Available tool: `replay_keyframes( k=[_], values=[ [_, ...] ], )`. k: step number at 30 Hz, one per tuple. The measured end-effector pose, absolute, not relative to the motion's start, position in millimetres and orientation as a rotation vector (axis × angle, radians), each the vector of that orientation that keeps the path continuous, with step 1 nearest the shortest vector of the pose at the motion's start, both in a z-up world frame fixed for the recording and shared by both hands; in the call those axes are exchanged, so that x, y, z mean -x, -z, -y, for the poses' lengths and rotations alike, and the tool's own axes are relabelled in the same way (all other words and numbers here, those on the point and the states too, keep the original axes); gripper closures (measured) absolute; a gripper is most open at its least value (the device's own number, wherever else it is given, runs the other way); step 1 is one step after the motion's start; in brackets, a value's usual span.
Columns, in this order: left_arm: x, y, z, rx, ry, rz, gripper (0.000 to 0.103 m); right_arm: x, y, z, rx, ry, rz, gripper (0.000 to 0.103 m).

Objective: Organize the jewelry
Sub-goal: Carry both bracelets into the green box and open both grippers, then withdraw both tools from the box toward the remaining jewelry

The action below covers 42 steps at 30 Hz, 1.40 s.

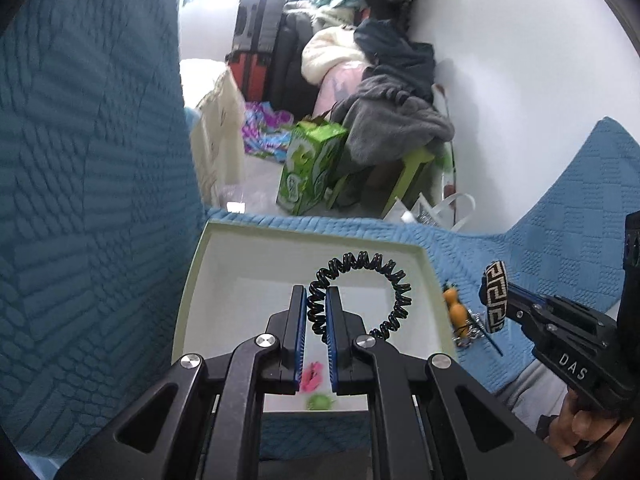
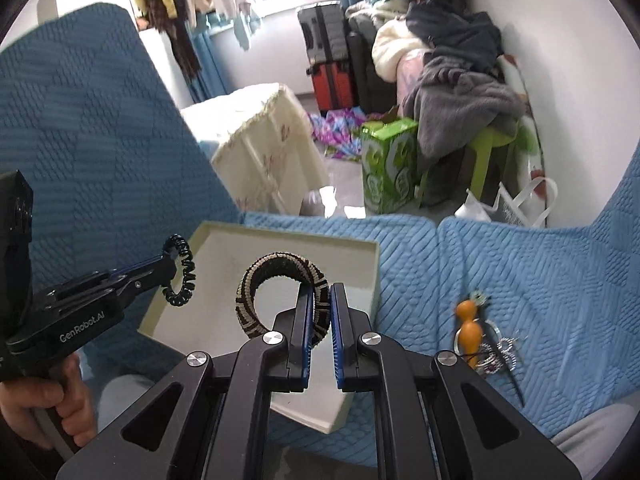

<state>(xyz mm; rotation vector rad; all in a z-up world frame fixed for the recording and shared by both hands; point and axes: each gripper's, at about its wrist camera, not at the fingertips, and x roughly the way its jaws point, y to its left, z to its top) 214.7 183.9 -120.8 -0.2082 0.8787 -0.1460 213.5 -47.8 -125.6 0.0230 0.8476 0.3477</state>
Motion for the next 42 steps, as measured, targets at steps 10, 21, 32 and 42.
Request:
replay_keyframes(
  k=[10, 21, 32, 42],
  values=[
    [-225.6, 164.2, -188.7, 0.226, 0.139, -0.976, 0.095, -216.1, 174.4, 22.1, 0.02, -0.369, -0.964, 0.096],
    [-227.0, 156.1, -184.3, 0.225, 0.133, -0.953, 0.094, -220.1, 171.2, 25.7, 0.038, -0.356, -0.98, 0.091],
    [-205.3, 99.7, -178.9, 0.214, 0.064, -0.827, 0.031, -209.7, 112.7, 55.7, 0.004, -0.396, -0.827, 0.052],
    [-180.0, 27.3, -150.0, 0.207, 0.063, -0.703, 0.031, -195.9, 36.3, 102.4, -0.036, -0.422, -0.622, 0.052]
  ],
)
